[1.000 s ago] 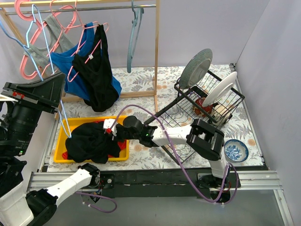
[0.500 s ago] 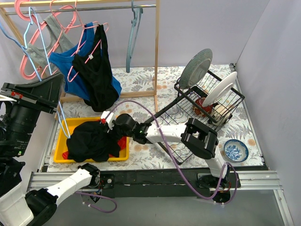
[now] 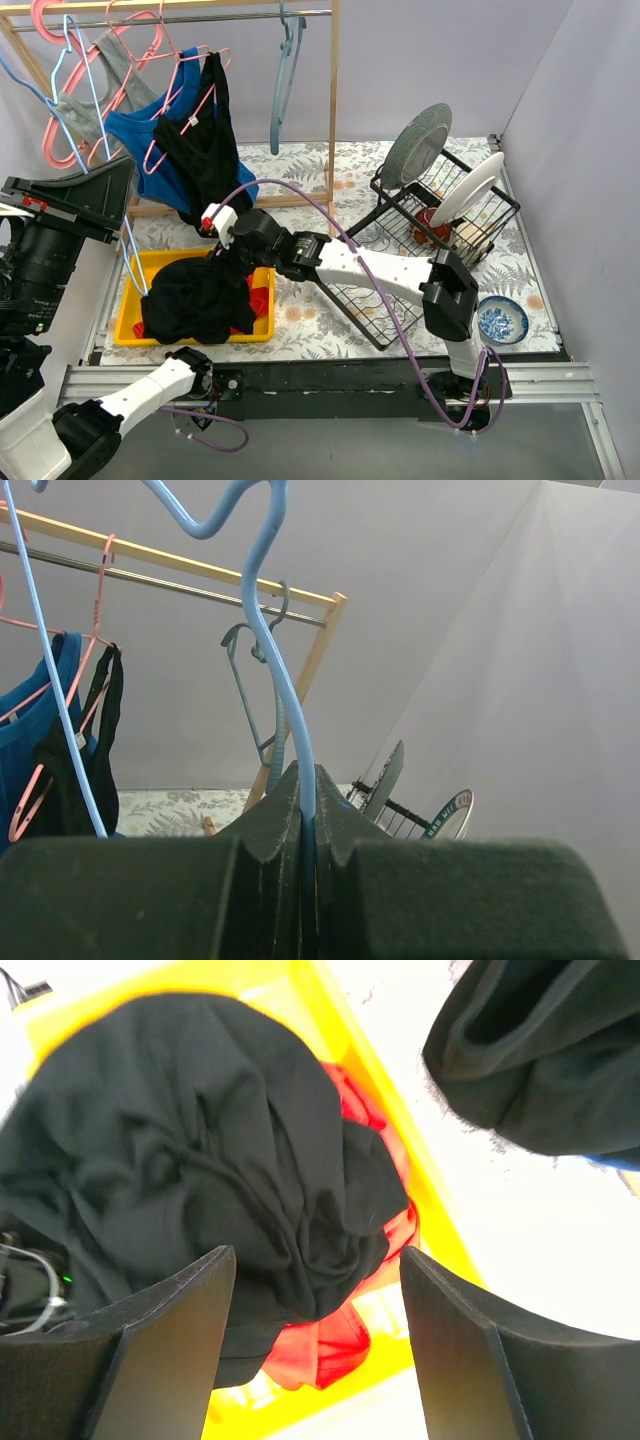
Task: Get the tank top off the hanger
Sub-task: Place the tank top in the bin.
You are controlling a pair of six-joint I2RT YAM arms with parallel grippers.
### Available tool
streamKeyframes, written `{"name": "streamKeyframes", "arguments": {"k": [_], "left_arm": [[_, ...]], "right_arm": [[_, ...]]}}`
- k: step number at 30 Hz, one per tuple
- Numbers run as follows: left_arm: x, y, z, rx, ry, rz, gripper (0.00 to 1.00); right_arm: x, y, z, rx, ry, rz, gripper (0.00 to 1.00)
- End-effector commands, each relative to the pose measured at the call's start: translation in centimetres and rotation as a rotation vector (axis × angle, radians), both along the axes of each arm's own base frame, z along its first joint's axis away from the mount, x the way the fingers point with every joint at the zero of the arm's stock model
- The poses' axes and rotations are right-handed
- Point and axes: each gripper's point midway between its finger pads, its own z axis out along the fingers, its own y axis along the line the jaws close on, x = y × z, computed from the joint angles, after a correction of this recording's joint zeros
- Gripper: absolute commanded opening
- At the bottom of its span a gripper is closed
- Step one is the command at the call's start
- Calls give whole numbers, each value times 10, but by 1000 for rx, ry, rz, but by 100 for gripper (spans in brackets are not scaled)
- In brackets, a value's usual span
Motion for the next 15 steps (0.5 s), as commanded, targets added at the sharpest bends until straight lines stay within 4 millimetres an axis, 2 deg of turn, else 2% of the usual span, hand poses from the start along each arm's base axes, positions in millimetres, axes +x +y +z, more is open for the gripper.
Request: {"name": "streamKeyframes", "arguments": {"k": [1,3,5,6,7,8,9,10,11,13,14,15], "left_arm": [[-3,-4,7,0,-18,-26,0],[-4,-4,8,-6,-19,-32,0],[-5,-4,9,-8,-22,-35,0],[-7,-7,9,-9,-26,-53,0],[-8,-8,11,-13,-31,-60,0],[-9,-8,12,-17,-36,-68,0],[-11,-10,14,-21,-42,-79,0],[-12,-10,15,-25,-45,-82,0],[-13,-9,17,-28,-51,-84,0],[-14,-9,19,-30,-52,-84,0],[-14,-9,19,-30,-52,-84,0],[-14,-9,18,-29,-47,-83,0]], "right_arm": [[-2,-12,22,-19,32,-44,75],[-5,-12,27,-9,30,-37,78],[-13,-4,42,54,21,17,74],[-30,1,42,81,55,107,68],[-37,10,58,157,53,162,53],[-58,17,67,205,98,266,43],[-67,21,65,232,134,313,32],[-73,31,84,324,123,366,16],[-94,34,88,358,200,455,14],[-108,44,81,408,254,545,10],[-116,48,92,474,256,609,9],[-117,55,72,462,316,610,8]]}}
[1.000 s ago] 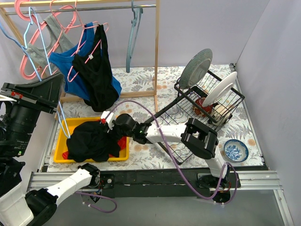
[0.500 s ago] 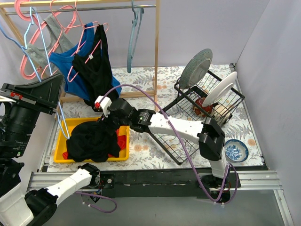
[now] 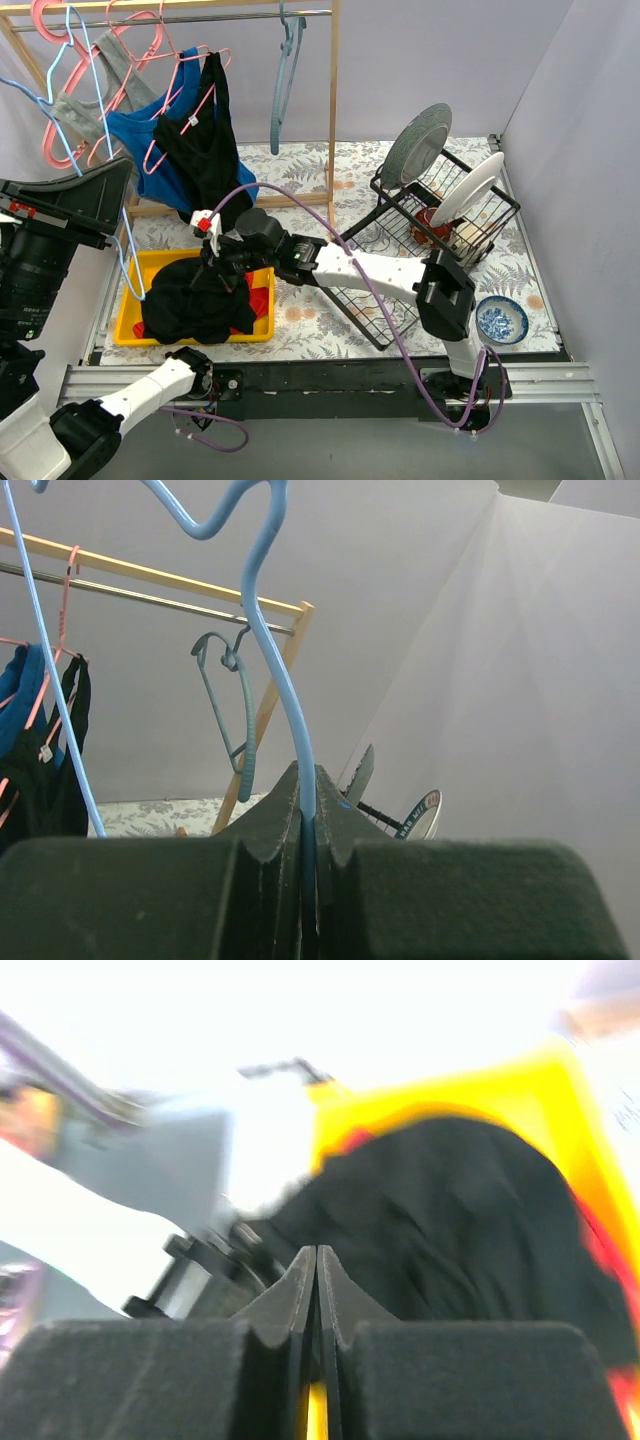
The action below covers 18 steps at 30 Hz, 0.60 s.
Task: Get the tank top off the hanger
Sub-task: Place the tank top in the bin.
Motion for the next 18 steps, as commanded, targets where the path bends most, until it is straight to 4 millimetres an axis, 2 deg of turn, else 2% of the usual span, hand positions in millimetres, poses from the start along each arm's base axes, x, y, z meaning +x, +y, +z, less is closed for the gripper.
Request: {"name": "streamKeyframes", "arguments": {"k": [1,2,3,5,6,9,12,13,18], "left_arm": [[-4,-3,11,-10,-23,-24,0],[-4,-3,10,-9,-22,-24,0],[-3,-2,10,-7,-19,-21,0],[-2,-2,8,-4,-15,-16,0],[-2,-2,8,-2,-13,-14,0],[4,-1,5,10,-5,7,0],[14,-6,1,45,13,14,0],[16,-7,0,49,18,16,0],[31,-8,-10,64,46,51,0]], "right_arm": [[-47,26,28,241,128,275,8],[-49,30,21,253,134,299,7],[-45,37,-8,210,153,290,6],[-37,42,-48,154,170,231,4],[-33,44,-79,107,187,201,3],[-23,43,-138,11,224,141,1],[-10,42,-169,-79,242,60,1],[-5,42,-173,-99,239,35,1],[6,39,-162,-88,206,-31,1]]}}
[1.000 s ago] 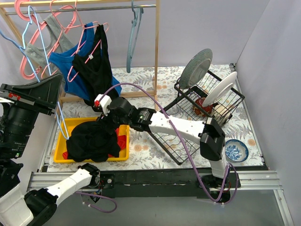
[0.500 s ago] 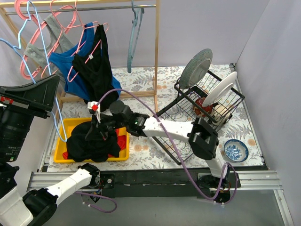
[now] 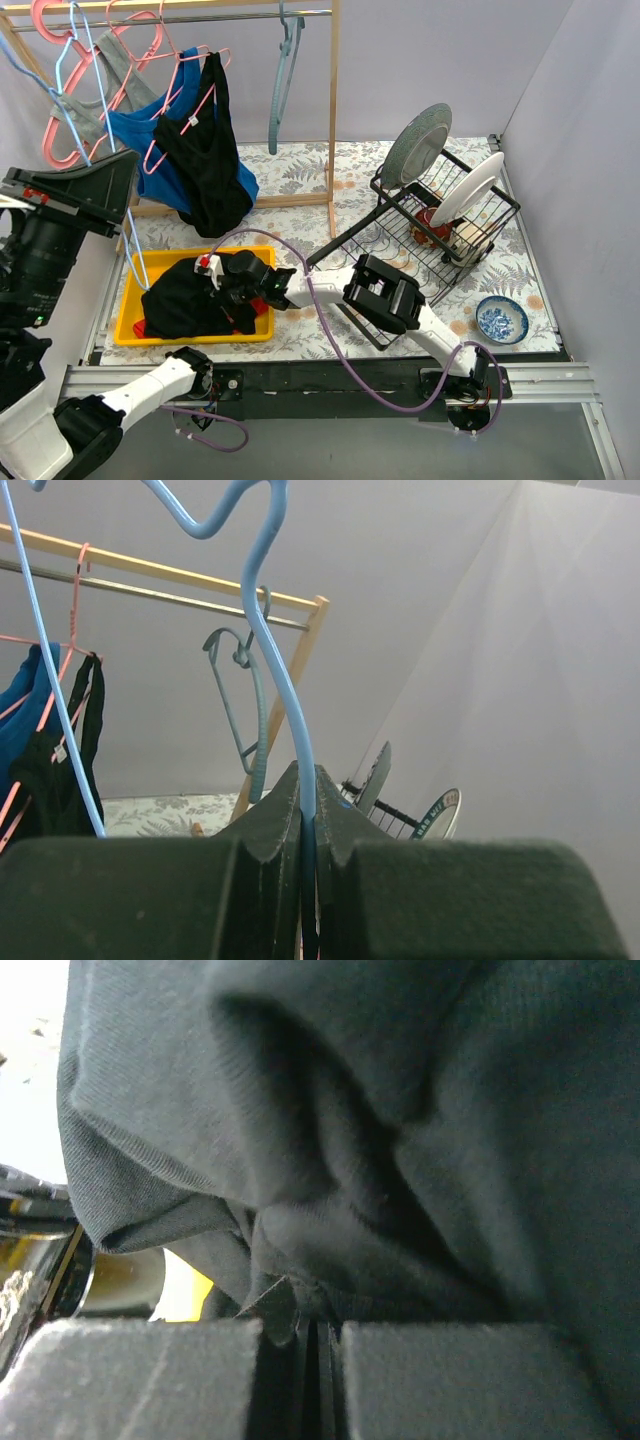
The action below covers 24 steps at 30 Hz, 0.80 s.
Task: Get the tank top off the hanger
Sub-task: Place the tank top in the bin.
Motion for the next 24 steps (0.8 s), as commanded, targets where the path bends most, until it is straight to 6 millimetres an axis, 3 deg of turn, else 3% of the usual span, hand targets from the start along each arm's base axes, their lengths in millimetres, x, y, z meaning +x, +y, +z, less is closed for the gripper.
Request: {"name": "streamKeyframes", "arguments": {"k": [1,5,9,13,17,19,22,24], "left_arm": [[26,-7,-15,48,50,41,0],[30,-10,-17,58,61,37,0],[27,-9,-16,50,56,32,0],[22,-9,-13,46,43,17,0],[20,-11,-15,41,41,4,0],[20,-11,-15,40,40,4,0],[21,-10,-17,48,42,13,0],[24,-9,-18,54,45,24,0]], "right_arm": [[25,-2,17,-10,-57,-116,1],[26,-10,41,-18,-68,-132,1],[26,-16,92,14,-77,-153,1],[19,-22,123,77,-60,-141,1],[20,-4,153,176,-72,-115,1],[23,9,156,207,-75,-100,1],[28,33,145,239,-39,-96,1],[32,41,113,196,14,-132,1]]}}
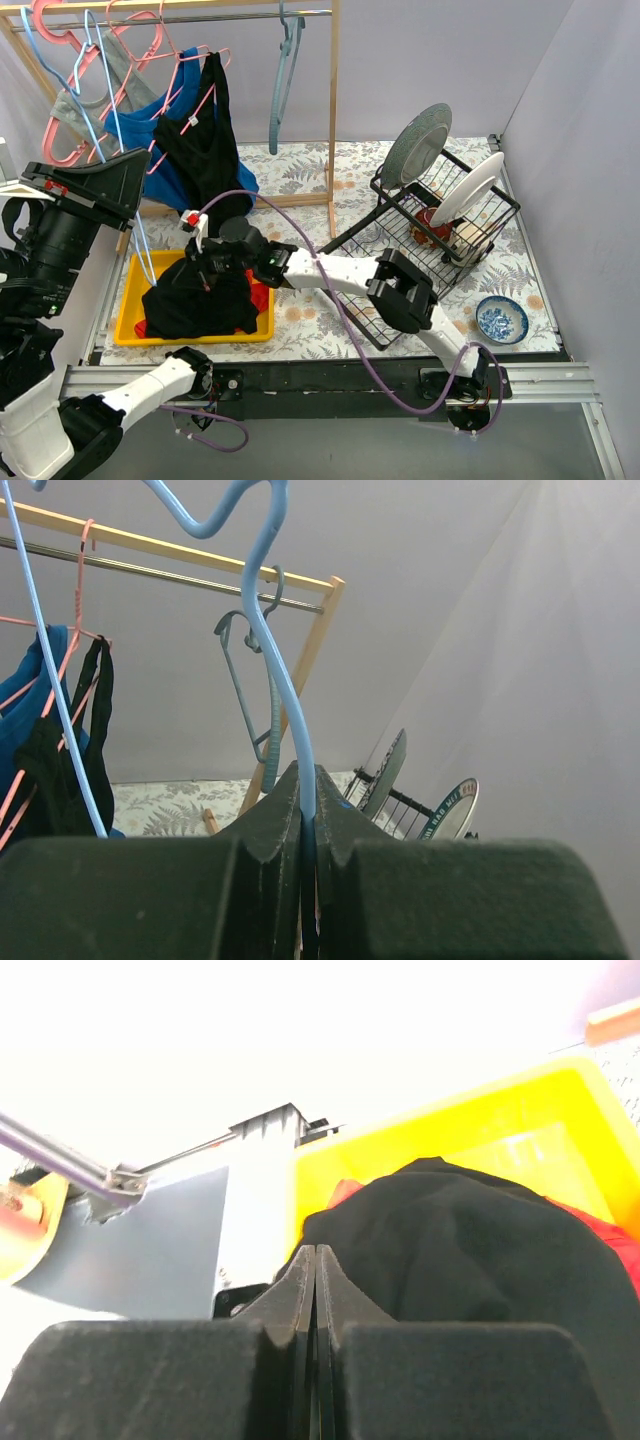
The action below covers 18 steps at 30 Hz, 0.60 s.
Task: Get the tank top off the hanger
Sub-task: Place the tank top in the bin.
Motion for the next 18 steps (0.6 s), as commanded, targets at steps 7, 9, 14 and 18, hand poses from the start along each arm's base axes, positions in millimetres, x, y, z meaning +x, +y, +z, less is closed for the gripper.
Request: {"name": "streamKeyframes", "arguments": {"k": [7,9,14,18], "left_arm": [[26,-8,-20,49,64,35,0],[34,-10,-26,60,86,46,0],[49,-15,-40,94,141,60,0],[68,-23,-60,137,229,73,0]], "right_arm": [[7,8,-147,-188,144,-58,1],[7,2,-160,-239,134,-61,1],[12,-4,-102,-147,73,-54,1],[15,-16,-42,-68,3,-67,10]]}}
